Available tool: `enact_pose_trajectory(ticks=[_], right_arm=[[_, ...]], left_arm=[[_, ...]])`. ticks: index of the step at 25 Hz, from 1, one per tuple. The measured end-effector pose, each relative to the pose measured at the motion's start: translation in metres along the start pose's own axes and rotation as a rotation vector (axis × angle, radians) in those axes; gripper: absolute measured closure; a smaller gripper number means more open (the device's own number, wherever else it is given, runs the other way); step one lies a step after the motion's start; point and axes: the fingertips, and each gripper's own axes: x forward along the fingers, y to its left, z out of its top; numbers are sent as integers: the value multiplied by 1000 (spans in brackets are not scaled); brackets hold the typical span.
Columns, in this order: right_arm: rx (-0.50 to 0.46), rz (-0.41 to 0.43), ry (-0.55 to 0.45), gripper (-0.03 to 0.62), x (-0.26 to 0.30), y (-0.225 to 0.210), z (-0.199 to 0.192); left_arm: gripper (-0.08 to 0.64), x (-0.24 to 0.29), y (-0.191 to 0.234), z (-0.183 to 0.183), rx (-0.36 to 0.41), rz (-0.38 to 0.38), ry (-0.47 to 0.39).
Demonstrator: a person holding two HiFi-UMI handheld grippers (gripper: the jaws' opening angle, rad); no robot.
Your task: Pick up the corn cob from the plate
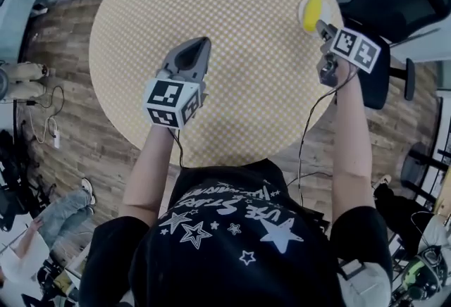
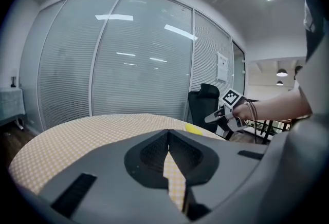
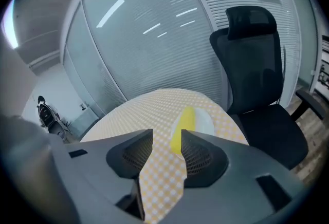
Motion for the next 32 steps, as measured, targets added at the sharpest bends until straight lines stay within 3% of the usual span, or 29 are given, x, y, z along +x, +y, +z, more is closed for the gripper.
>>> enact_pose_trajectory(ticks=[3, 7, 16, 23, 32], right_arm=[[22, 8, 82, 375, 25, -9, 2], [63, 28, 181, 337, 57, -15, 4], [113, -50, 343, 330, 105, -38, -2], [74, -150, 417, 331, 124, -62, -4], [83, -175, 516, 330, 140, -64, -10]], left_arm=[[552, 7, 0, -4, -17, 23, 10], [552, 19, 2, -6, -23, 42, 25], [552, 36, 22, -5, -25, 68, 57], [552, 47, 29, -6, -16, 66, 72], [552, 55, 28, -18, -46, 50, 92]])
